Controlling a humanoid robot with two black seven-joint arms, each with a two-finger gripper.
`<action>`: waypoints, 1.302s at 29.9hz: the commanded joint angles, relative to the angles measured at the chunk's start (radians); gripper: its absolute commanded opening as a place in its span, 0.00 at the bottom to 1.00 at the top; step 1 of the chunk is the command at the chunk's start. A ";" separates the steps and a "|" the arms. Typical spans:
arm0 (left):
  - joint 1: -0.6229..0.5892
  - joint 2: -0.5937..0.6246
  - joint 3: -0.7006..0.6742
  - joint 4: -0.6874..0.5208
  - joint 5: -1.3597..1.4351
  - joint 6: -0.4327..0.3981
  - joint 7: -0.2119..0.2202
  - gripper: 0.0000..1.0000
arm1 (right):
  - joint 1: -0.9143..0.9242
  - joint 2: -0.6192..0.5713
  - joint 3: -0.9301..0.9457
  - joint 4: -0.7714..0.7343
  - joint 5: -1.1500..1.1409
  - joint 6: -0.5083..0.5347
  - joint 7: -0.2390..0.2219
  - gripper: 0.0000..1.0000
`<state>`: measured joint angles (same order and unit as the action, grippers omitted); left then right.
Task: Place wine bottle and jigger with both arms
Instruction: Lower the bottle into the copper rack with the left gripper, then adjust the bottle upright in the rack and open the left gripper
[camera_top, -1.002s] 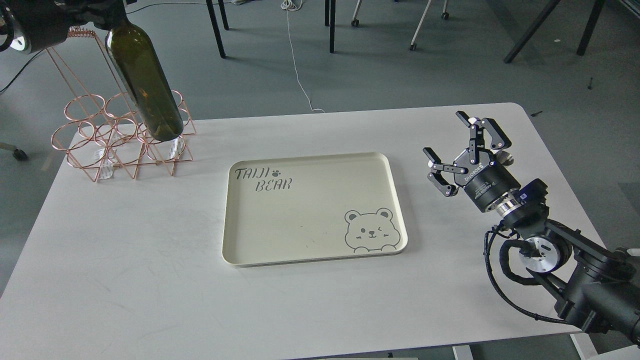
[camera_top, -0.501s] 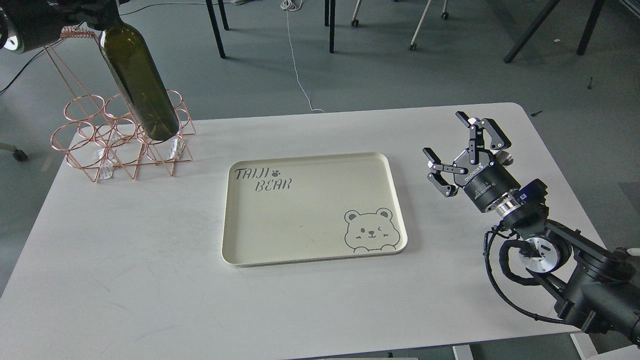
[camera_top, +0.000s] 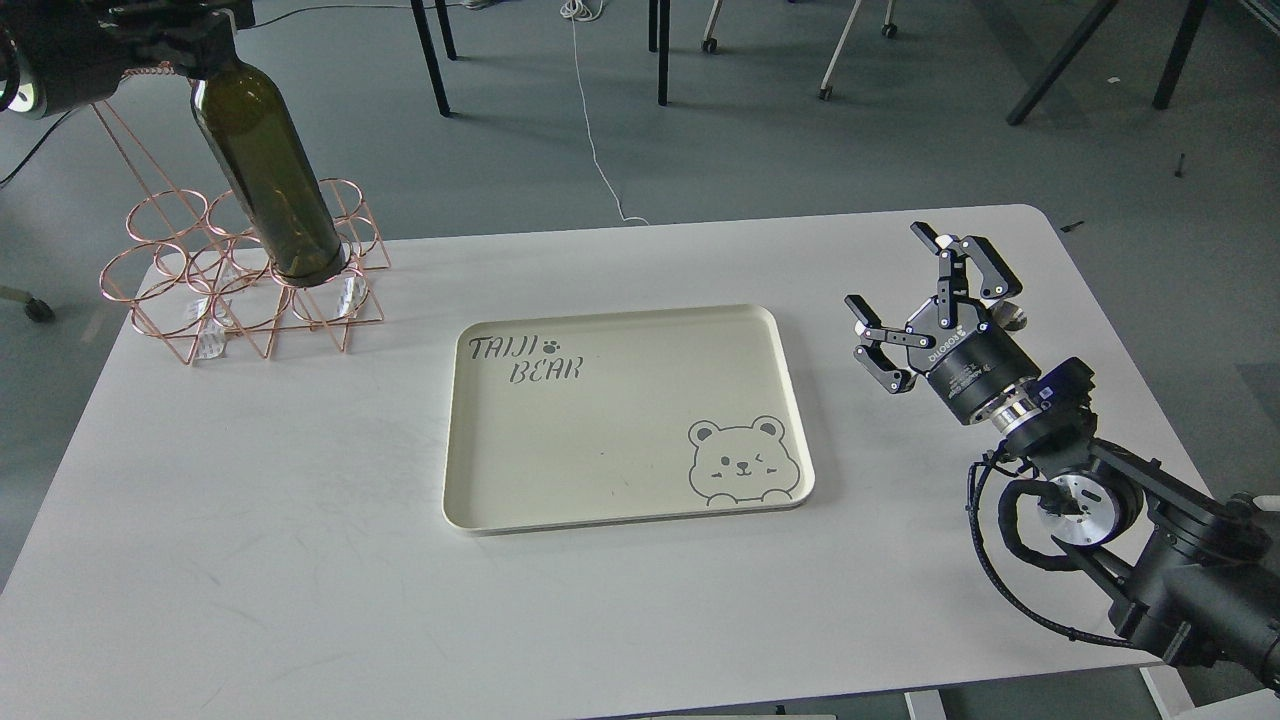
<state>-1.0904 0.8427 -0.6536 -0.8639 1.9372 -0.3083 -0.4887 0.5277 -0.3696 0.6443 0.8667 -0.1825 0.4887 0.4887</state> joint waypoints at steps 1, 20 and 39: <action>0.004 -0.011 0.000 0.000 -0.001 0.000 0.000 0.16 | 0.000 0.000 0.000 -0.002 0.000 0.000 0.000 0.99; 0.061 -0.068 0.025 0.009 -0.014 0.034 0.000 0.19 | -0.012 0.001 0.000 0.000 -0.003 0.000 0.000 0.99; 0.124 -0.091 0.022 0.032 -0.032 0.063 0.000 0.30 | -0.018 0.001 0.001 0.000 -0.014 0.000 0.000 0.99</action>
<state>-0.9796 0.7526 -0.6319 -0.8327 1.9057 -0.2453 -0.4881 0.5093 -0.3682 0.6447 0.8667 -0.1964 0.4887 0.4887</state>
